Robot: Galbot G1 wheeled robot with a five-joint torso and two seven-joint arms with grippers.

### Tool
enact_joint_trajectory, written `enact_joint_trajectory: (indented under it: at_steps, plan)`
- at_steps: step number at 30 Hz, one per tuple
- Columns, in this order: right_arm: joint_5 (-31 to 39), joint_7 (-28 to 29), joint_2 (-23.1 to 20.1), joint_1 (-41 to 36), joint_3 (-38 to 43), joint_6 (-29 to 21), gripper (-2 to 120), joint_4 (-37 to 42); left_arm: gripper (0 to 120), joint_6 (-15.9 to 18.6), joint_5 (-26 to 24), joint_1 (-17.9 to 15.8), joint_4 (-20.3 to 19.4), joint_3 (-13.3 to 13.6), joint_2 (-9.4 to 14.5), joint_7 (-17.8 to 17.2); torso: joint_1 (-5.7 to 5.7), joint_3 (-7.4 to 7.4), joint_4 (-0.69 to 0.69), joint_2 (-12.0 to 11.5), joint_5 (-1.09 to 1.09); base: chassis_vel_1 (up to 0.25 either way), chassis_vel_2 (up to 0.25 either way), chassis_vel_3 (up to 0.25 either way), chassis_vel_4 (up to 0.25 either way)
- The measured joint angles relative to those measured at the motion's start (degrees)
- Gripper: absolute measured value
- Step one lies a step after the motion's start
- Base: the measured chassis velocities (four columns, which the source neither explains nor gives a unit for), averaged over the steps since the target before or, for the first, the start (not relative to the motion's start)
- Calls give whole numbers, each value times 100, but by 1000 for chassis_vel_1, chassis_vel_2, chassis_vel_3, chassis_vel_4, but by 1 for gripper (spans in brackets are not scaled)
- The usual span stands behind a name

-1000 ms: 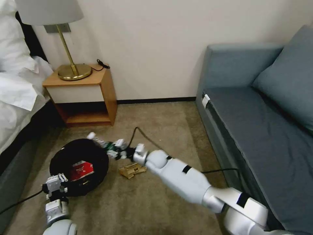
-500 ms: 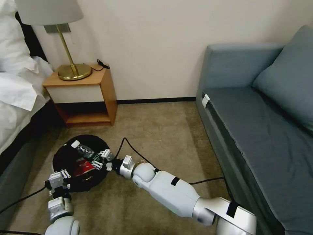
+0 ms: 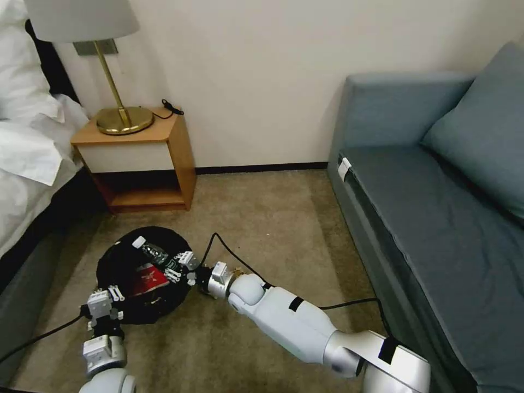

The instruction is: Pick up the trash bin, then pick up the garbage on the floor and place it into the trash bin.

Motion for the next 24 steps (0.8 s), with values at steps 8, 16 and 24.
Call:
enact_joint_trajectory:
  at_steps: [8, 16, 24]
  plan:
    - [-74, 92, -5, -62, -11, 0, 26, 167, 6, 120, -127, -32, -127, 44, -68, 24, 0, 0, 0, 0, 0, 0, 0, 0, 0]
    - [-158, 171, -5, -111, -39, -28, 51, 291, 6, 226, -239, -54, -218, 66, -81, 21, 0, 0, 0, 0, 0, 0, 0, 0, 0]
    - [-214, 254, -3, -125, -90, -93, 83, 444, 6, 233, -209, -105, -166, 62, -55, -1, 0, 0, 0, 0, 0, 0, 0, 0, 0]
